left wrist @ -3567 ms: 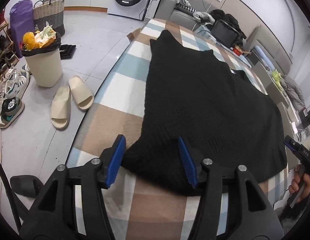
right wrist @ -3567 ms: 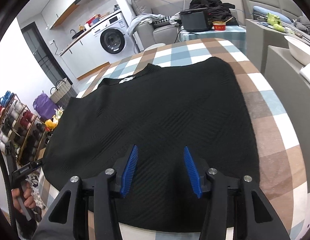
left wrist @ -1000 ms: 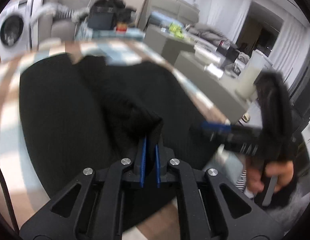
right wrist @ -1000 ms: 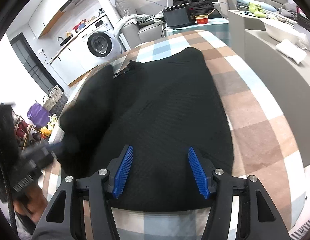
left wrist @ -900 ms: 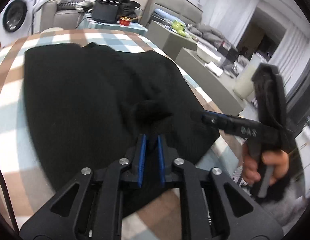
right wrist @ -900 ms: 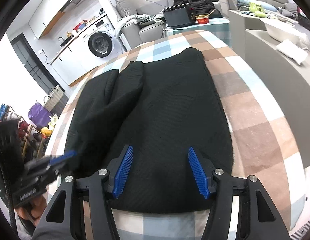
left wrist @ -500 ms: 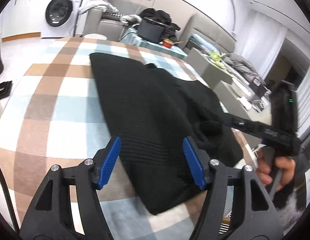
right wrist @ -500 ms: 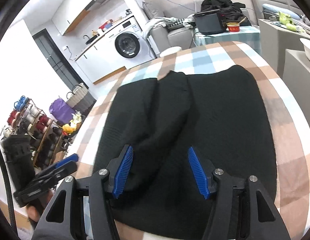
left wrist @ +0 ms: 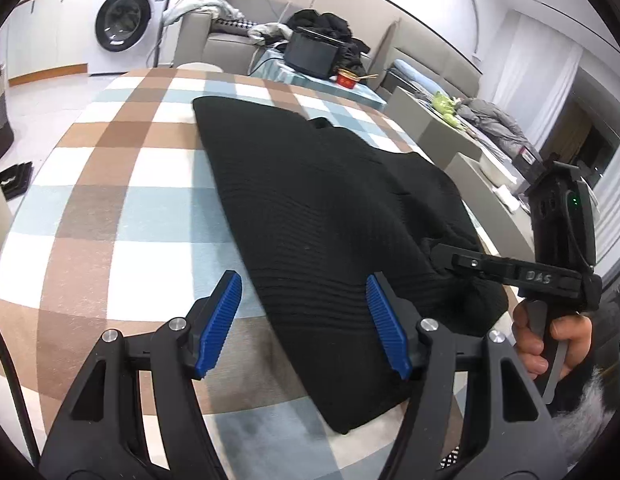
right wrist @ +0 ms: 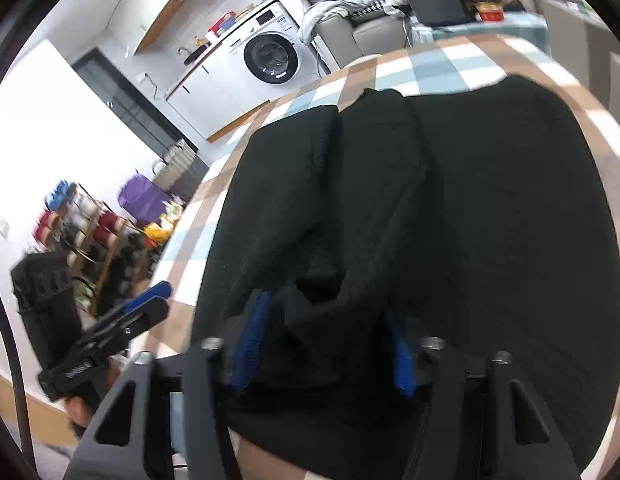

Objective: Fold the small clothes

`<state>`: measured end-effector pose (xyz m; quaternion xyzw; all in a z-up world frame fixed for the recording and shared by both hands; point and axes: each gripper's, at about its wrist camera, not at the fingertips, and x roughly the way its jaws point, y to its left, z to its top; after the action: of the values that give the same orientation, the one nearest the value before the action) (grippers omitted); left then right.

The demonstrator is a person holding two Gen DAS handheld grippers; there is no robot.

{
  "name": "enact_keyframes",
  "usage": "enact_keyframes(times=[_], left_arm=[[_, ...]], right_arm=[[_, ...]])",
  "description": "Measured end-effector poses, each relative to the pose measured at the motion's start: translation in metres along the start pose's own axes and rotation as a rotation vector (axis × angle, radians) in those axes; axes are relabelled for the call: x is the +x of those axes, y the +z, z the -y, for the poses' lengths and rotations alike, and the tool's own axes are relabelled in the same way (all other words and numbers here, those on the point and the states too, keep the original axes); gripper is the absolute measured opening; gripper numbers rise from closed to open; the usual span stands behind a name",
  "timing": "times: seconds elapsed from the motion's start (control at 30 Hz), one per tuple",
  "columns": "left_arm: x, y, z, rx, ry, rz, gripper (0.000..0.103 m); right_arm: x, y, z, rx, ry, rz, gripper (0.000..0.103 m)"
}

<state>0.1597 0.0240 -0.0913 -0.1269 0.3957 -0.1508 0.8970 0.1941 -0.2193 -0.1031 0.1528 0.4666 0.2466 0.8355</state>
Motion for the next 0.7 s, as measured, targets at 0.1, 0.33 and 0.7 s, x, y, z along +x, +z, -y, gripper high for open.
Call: enact_keyframes(times=[0.1, 0.33, 0.7], left_arm=[[-0.004, 0.002, -0.009, -0.022, 0.01, 0.008, 0.062], [0.007, 0.002, -0.024, -0.068, 0.017, -0.009, 0.062], [0.027, 0.0, 0.004, 0.001, -0.026, -0.062, 0.062]], right_arm=[[-0.021, 0.003, -0.014, -0.036, 0.015, 0.081, 0.011], [-0.066, -0.032, -0.012, 0.031, -0.048, 0.111, 0.011], [-0.076, -0.008, 0.006, -0.02, -0.161, 0.098, 0.05]])
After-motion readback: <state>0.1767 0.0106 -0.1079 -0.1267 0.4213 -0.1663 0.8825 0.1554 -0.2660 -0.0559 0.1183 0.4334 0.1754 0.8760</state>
